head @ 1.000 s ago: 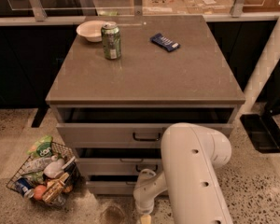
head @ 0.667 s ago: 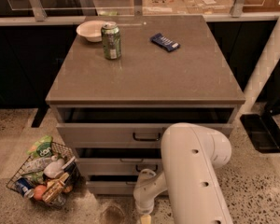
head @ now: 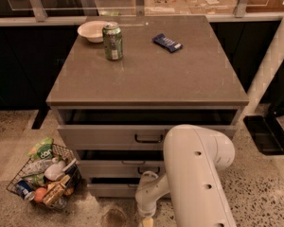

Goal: Open bottom drawer

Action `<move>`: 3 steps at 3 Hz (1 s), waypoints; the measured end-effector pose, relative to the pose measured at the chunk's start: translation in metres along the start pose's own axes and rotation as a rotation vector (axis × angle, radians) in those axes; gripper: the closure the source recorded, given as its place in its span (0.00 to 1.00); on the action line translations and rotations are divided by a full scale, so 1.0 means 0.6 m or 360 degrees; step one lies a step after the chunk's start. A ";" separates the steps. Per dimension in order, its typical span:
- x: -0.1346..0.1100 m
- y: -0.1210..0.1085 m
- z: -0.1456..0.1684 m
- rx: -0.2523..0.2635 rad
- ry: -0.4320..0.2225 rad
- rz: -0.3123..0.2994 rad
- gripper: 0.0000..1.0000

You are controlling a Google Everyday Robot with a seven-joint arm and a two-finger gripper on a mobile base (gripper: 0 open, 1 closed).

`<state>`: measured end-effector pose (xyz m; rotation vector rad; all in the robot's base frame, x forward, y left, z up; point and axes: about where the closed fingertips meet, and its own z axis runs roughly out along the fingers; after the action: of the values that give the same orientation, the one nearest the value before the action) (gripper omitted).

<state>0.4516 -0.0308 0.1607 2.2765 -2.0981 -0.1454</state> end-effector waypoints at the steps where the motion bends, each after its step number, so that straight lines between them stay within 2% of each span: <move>1: 0.000 0.000 0.000 0.0000 0.0000 0.0000 0.00; 3: 0.000 0.000 0.000 0.0000 0.0000 0.0000 0.00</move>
Offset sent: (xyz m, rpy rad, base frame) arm -0.0163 0.0042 0.0455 0.0552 -0.2103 0.0360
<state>0.4515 -0.0308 0.1607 2.2766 -2.0982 -0.1454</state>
